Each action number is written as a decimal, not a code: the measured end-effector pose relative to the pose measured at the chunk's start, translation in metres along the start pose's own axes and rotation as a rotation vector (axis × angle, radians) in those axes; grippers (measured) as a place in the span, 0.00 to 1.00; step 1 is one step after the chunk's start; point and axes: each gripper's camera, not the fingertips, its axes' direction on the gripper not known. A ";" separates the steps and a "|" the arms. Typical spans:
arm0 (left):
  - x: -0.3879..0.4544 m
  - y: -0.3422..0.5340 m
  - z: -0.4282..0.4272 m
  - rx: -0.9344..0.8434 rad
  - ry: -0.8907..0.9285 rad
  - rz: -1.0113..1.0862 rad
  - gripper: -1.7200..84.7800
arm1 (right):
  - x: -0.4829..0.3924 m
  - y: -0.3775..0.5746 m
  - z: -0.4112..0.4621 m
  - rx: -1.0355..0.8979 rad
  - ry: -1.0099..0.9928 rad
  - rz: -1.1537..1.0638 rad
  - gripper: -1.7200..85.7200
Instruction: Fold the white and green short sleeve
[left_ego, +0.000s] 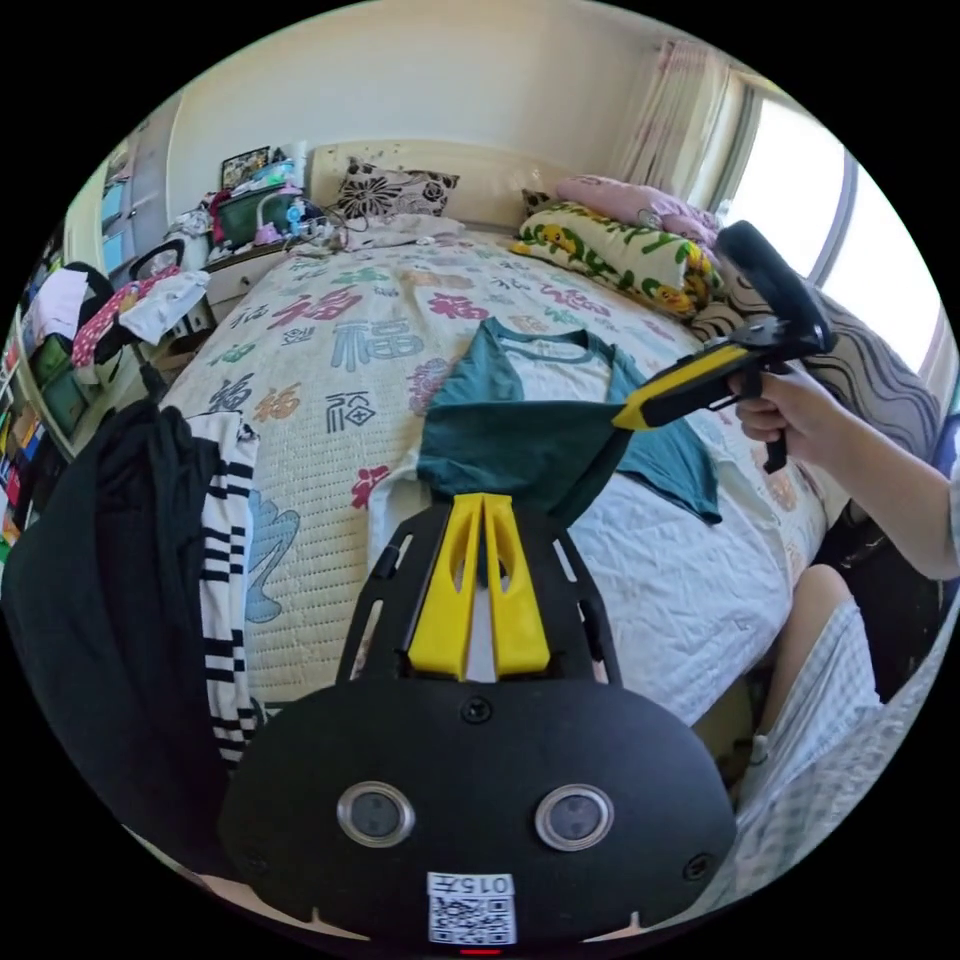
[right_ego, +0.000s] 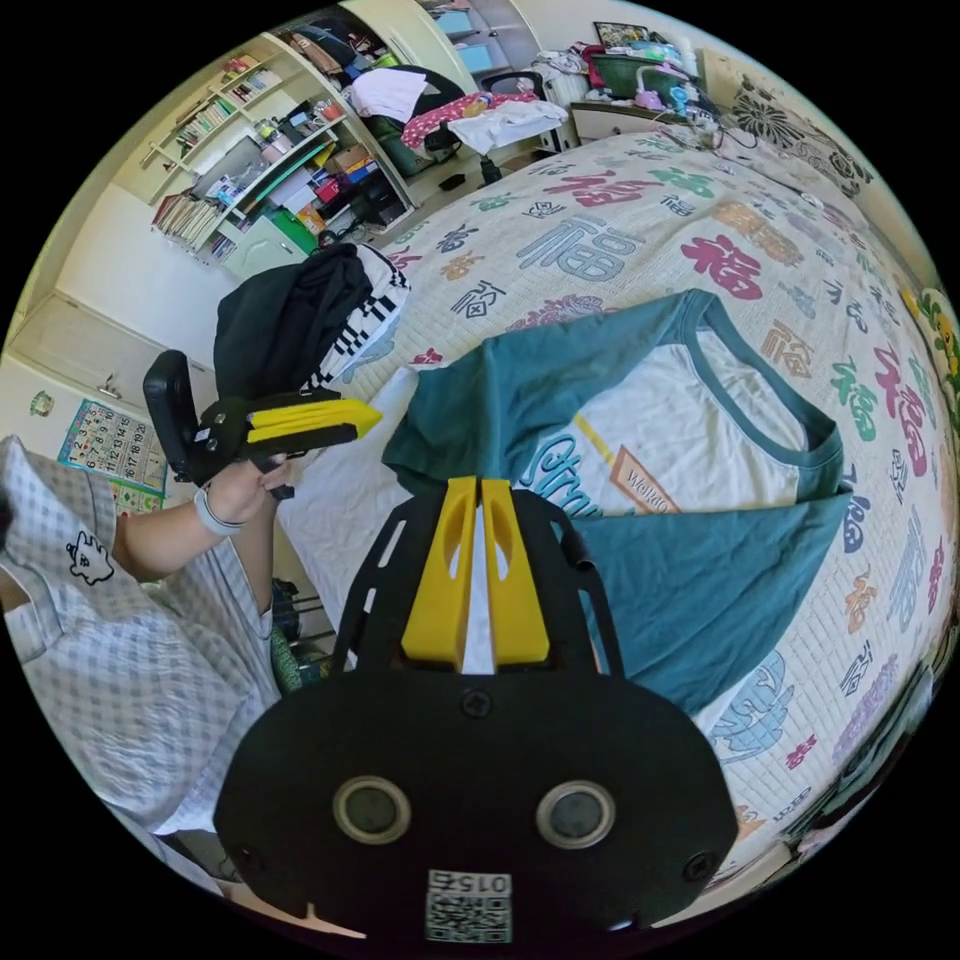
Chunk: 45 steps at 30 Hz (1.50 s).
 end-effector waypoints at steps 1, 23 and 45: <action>0.004 0.000 0.004 -0.023 0.009 0.023 0.03 | -0.002 0.001 -0.002 0.008 -0.010 0.002 0.01; 0.018 0.000 0.049 -0.182 -0.034 0.097 0.10 | -0.025 0.015 -0.025 0.079 -0.072 0.035 0.01; -0.077 0.015 -0.016 -0.080 -0.020 -0.209 0.01 | -0.033 0.018 0.047 -0.016 0.092 0.102 0.12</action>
